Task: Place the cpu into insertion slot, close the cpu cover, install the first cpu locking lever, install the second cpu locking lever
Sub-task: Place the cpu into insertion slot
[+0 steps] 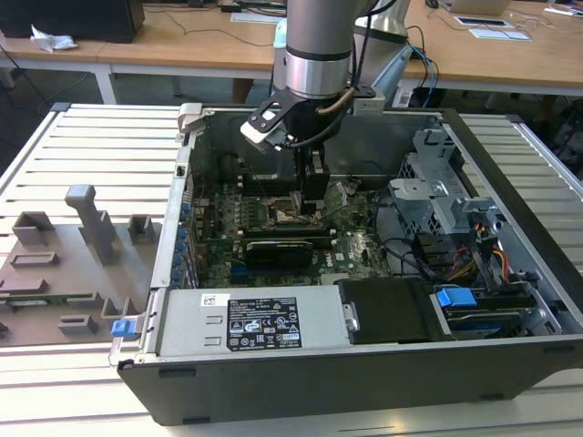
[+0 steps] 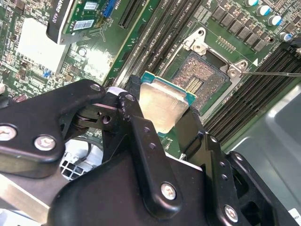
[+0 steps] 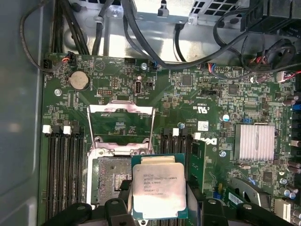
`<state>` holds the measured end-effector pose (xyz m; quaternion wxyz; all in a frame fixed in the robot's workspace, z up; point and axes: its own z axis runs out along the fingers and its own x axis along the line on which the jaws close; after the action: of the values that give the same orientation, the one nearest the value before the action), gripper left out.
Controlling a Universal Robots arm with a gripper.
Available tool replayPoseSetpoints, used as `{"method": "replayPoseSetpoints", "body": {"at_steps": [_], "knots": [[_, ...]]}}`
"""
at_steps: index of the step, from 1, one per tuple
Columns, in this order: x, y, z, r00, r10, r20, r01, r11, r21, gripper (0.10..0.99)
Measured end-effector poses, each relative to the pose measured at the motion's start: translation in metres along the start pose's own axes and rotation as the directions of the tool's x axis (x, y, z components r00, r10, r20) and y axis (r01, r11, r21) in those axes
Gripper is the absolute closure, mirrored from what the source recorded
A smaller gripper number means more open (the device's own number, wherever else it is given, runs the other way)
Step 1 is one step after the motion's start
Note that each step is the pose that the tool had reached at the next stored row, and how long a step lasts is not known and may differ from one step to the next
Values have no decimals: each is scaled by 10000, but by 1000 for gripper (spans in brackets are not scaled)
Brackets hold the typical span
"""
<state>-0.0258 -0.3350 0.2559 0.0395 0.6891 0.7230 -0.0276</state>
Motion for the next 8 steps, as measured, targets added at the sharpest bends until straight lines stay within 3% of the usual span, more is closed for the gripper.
{"method": "replayPoseSetpoints", "body": {"at_steps": [8], "knots": [[89, 4, -8, 10000, 0, 0, 0, 10000, 0, 541]]}}
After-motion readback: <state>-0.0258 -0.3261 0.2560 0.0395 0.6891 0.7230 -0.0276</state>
